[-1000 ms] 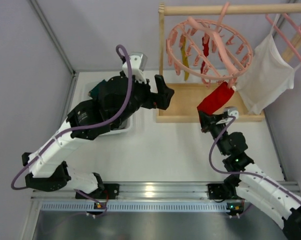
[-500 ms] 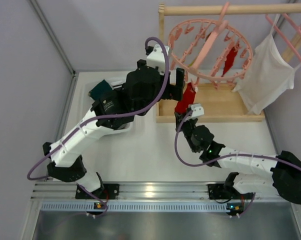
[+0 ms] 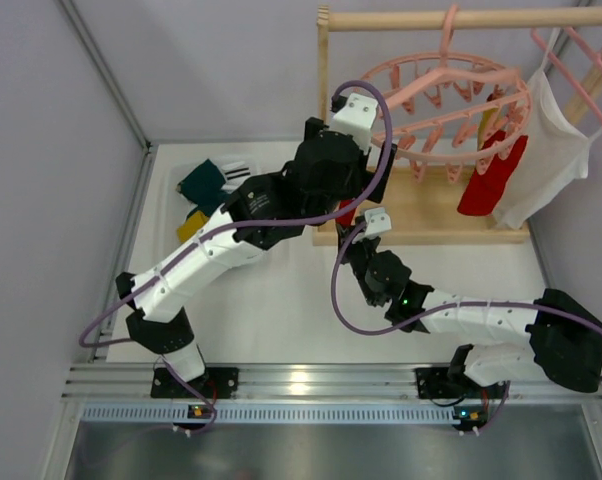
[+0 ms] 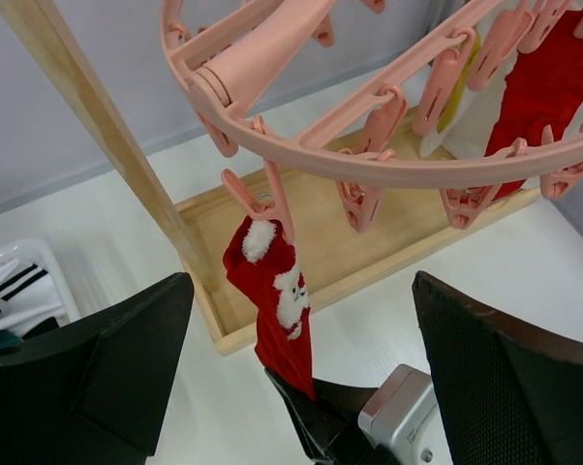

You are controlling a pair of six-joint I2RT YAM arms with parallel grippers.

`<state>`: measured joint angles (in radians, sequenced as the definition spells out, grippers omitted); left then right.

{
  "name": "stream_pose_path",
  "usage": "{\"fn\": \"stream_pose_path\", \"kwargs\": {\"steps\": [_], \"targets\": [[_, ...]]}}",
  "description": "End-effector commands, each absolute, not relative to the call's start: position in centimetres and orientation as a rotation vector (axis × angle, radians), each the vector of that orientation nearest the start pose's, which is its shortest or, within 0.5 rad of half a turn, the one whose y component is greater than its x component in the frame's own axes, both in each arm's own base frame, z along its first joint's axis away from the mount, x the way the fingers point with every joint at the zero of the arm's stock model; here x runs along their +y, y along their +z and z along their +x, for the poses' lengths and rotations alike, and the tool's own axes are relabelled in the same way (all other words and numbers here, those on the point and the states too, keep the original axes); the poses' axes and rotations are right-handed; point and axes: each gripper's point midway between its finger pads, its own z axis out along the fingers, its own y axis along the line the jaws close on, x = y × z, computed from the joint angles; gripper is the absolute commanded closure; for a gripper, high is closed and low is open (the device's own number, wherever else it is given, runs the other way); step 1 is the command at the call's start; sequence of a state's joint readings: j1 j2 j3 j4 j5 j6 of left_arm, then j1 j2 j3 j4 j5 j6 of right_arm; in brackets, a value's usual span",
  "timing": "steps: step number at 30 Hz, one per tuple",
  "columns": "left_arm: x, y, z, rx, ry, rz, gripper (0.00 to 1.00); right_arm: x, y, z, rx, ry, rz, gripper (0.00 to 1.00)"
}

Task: Remove the socks clipped to the hanger

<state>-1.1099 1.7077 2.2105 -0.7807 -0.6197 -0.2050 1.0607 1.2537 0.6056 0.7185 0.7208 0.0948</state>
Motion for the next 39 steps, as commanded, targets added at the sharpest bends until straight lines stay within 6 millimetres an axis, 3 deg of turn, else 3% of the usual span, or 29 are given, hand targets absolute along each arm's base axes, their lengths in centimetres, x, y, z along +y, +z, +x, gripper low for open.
{"fn": "stream_pose_path", "kwargs": {"steps": [1,8,15,23,39], "targets": [[-34.7,47.1,28.5,1.712,-0.37,0.34,0.02,28.7,26.5,28.0,1.457,0.446,-0.109,1.0],[-34.5,46.3,29.8,1.737,-0.373,0.325,0.04,28.9,26.2,27.7,1.452,0.467,-0.126,1.0],[-35.6,45.6,30.6,1.755,-0.426,0.343,0.05,29.7,26.3,27.5,1.453,0.482,-0.147,1.0],[-36.0,44.1,31.7,1.777,-0.36,0.328,0.12,30.7,25.6,27.6,1.471,0.465,-0.178,1.0],[-36.4,43.5,32.4,1.772,-0.299,0.352,0.26,31.9,25.4,27.8,1.481,0.463,-0.208,1.0]]}}
